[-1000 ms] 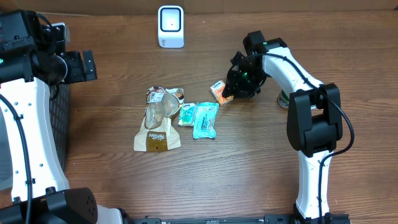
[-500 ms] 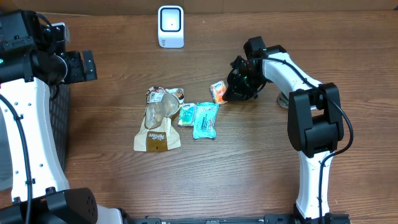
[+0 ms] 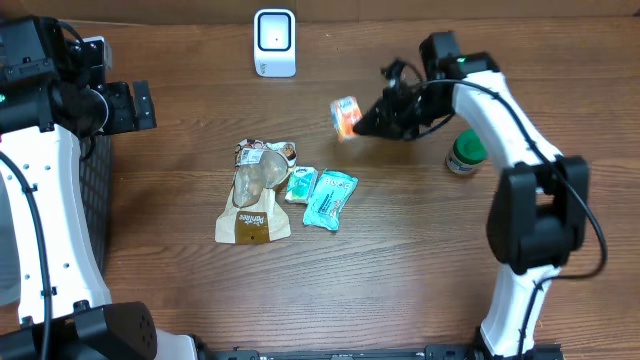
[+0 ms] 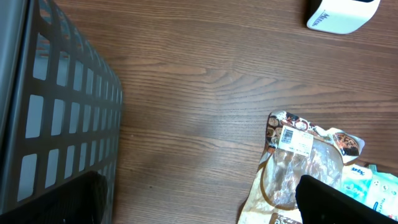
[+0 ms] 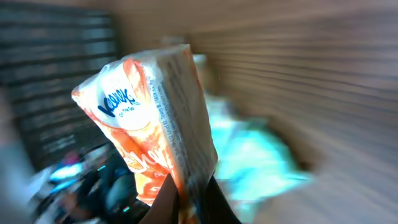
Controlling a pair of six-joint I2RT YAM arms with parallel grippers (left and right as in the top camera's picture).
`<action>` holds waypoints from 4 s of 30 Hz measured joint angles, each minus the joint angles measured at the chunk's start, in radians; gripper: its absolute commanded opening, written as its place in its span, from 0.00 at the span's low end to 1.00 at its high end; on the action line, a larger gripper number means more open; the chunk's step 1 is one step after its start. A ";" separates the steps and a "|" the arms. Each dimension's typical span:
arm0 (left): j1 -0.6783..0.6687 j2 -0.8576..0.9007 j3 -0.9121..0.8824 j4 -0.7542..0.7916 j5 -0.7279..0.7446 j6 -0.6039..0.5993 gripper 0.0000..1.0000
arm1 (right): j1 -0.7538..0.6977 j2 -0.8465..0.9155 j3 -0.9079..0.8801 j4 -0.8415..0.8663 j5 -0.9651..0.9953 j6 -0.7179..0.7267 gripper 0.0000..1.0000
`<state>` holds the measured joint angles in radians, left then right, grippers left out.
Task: Scan the item barcode
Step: 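Lift the orange box and hold it at the white scanner, then carry the orange box right and place it beside the jar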
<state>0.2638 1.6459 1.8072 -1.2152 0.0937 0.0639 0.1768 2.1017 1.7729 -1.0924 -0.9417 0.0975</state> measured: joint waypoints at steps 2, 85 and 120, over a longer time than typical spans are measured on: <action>0.000 0.000 0.000 0.000 0.000 0.000 1.00 | 0.000 -0.030 0.008 0.000 -0.112 -0.020 0.04; 0.000 0.000 0.000 0.000 0.000 0.000 0.99 | 0.420 0.529 0.592 0.921 1.335 -1.006 0.04; 0.000 0.000 0.000 0.000 0.000 0.000 0.99 | 0.374 0.100 0.592 0.204 1.114 -0.288 0.04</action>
<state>0.2638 1.6459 1.8072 -1.2152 0.0940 0.0635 0.5510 2.2021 2.3650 -0.8886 0.1726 -0.1905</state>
